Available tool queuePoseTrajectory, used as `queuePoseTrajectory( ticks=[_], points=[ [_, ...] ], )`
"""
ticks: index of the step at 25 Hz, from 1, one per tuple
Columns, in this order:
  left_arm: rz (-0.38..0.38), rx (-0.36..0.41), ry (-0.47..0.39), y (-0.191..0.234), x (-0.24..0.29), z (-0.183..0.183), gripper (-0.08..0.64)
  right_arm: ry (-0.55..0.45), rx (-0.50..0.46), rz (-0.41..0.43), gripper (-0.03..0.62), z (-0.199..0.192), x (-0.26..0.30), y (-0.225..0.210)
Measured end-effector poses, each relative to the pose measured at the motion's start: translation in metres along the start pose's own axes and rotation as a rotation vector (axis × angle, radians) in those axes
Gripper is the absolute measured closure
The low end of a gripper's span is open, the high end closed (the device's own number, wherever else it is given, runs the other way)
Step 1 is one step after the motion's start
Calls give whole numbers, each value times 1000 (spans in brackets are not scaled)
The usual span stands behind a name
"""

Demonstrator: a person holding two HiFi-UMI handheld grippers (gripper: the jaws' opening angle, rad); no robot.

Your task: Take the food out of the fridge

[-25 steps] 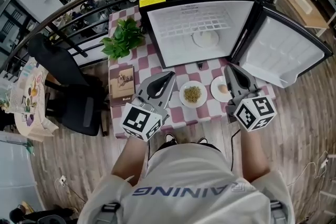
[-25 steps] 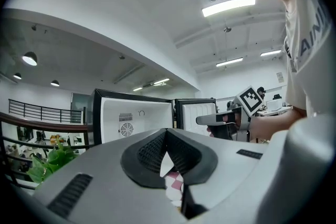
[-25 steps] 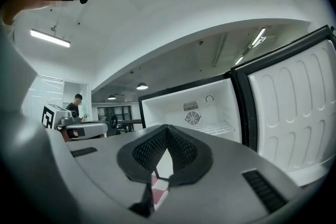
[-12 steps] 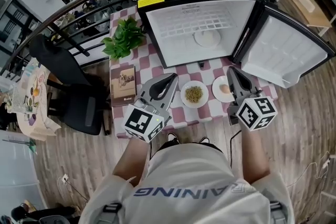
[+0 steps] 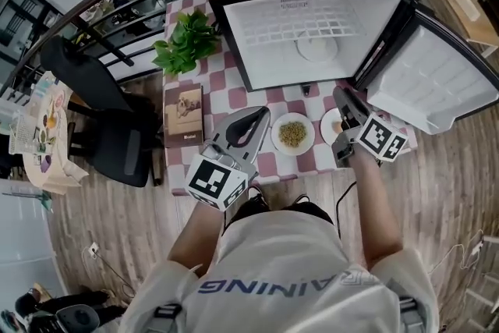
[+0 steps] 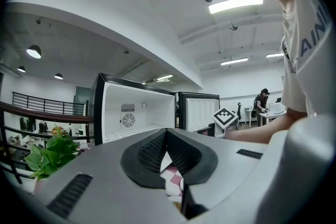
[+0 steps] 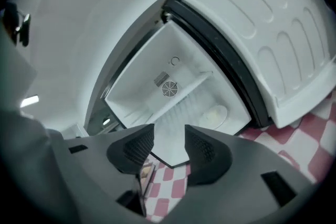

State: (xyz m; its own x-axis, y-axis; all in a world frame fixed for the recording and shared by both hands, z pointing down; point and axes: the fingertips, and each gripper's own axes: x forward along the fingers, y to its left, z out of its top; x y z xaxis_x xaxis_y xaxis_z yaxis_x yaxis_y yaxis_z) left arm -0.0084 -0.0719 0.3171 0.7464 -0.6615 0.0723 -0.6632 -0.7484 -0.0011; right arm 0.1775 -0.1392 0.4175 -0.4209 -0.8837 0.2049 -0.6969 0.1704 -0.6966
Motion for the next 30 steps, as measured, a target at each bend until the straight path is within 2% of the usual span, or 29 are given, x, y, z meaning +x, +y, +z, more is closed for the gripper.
queuePoseTrajectory(
  ticks=[1, 3, 8, 12, 21, 24, 30],
  points=[
    [7, -3, 4, 2, 0, -3, 554, -9, 62, 7, 401, 0, 9, -7],
    [23, -8, 17, 6, 0, -10, 554, -24, 189, 5, 374, -2, 27, -26],
    [54, -27, 49, 15, -2, -28, 554, -64, 525, -41, 364, -11, 69, -84],
    [84, -52, 78, 28, -3, -44, 554, -84, 679, -75, 364, -19, 104, -116],
    [102, -87, 129, 51, 8, -72, 554, -136, 842, -201, 364, -42, 168, -158],
    [101, -106, 135, 55, 10, -79, 554, -139, 862, -240, 364, -46, 179, -169],
    [108, -151, 151, 60, 9, -85, 554, -149, 871, -260, 364, -47, 192, -181]
  ],
)
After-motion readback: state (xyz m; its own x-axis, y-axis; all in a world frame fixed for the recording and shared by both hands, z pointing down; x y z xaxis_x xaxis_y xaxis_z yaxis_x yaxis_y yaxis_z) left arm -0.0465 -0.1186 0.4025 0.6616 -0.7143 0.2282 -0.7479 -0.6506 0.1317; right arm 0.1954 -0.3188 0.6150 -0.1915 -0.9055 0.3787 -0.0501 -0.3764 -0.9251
